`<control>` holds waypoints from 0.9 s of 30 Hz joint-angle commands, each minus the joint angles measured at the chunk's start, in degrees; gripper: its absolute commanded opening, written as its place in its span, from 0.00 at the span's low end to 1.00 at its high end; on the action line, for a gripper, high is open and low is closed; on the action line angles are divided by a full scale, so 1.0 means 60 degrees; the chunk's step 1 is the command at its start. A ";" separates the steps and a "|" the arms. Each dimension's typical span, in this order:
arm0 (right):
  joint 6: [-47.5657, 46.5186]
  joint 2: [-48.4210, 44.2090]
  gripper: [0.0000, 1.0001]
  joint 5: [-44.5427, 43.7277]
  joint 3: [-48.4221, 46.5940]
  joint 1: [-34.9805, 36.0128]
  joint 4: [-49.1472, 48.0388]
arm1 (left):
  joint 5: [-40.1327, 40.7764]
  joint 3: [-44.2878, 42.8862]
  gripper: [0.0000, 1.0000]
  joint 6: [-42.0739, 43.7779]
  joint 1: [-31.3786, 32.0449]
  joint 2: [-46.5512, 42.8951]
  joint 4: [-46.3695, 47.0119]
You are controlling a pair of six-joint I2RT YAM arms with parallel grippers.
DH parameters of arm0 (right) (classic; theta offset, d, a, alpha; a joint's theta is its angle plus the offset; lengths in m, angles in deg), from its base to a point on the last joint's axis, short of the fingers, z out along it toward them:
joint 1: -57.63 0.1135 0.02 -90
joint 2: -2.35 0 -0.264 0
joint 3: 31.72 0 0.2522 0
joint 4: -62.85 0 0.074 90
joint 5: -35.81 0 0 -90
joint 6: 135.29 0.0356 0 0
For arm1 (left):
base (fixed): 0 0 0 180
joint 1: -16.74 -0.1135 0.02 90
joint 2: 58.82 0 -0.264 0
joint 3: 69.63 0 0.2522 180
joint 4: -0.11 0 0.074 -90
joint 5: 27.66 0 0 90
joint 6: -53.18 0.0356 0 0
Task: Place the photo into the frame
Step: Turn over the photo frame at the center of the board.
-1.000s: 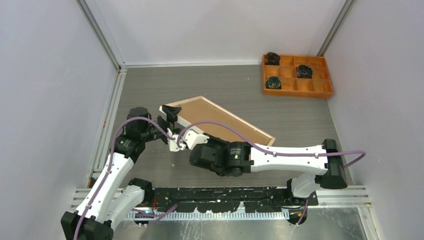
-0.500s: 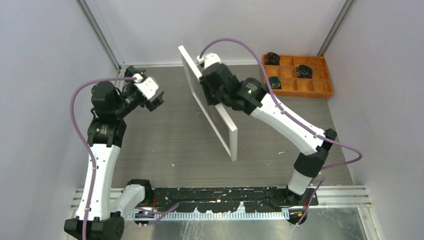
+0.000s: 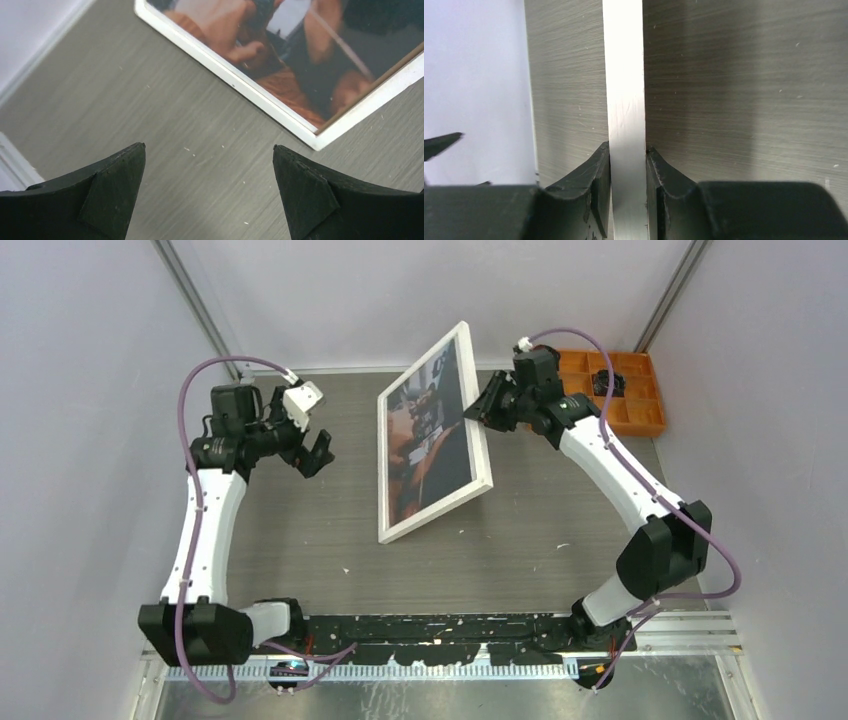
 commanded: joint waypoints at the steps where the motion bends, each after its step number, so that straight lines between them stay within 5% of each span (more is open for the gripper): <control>1: 0.1630 -0.1193 0.01 0.1578 0.1869 -0.0513 -0.2808 | 0.0780 -0.0082 0.99 0.0458 -0.0069 0.0806 -0.1151; 10: 0.2080 -0.1925 0.01 0.2708 0.5682 -0.1091 -0.6309 | 0.2173 0.1274 0.97 0.0355 -0.0190 0.2124 -0.0566; 18: 0.1382 -0.0928 0.01 0.3235 0.6830 -0.1117 -0.6507 | 0.2250 0.2030 1.00 -0.0094 -0.0195 0.2220 0.0172; 27: 0.1506 -0.0469 0.10 0.1694 0.7912 -0.1121 -0.7014 | 0.2057 0.2532 1.00 -0.0052 -0.0201 0.2358 0.0502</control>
